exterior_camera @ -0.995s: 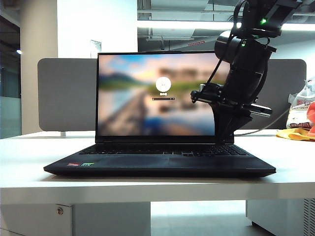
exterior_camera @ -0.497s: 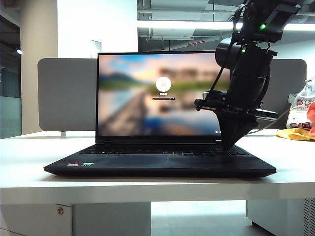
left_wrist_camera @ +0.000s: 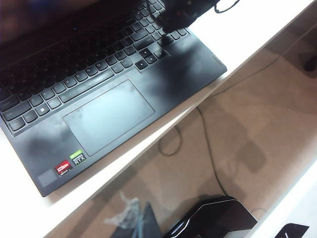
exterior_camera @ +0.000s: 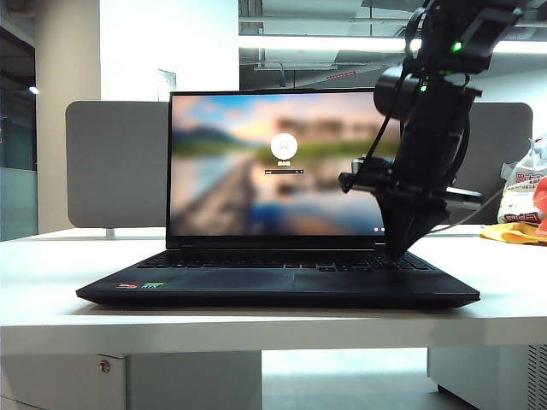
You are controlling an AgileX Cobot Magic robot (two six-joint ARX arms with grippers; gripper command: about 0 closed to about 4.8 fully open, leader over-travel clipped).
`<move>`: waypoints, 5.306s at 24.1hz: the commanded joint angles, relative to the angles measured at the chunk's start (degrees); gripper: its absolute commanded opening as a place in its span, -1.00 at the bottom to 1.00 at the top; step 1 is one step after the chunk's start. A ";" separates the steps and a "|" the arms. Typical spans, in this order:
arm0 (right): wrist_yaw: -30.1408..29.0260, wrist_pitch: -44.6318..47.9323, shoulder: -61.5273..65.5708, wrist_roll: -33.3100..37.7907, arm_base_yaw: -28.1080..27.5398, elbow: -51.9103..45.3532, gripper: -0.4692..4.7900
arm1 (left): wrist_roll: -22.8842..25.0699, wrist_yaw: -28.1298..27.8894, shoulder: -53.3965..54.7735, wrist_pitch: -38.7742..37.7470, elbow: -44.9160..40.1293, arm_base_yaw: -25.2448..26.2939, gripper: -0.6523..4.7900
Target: Open the lid of the laptop and use the keypad to enter the password "123".
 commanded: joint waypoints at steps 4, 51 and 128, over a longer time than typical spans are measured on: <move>2.25 -0.07 -2.21 -0.57 -0.59 0.28 -0.83 | 0.20 0.26 -0.09 -0.24 0.24 -0.02 -0.78; 1.57 8.48 -29.16 0.98 -0.63 -16.59 -0.83 | -2.78 -15.87 -18.75 2.16 -4.28 -0.04 -0.78; 2.01 20.13 -96.06 7.39 0.42 -63.28 -0.82 | -0.83 2.23 -38.62 42.88 -50.21 52.92 -0.78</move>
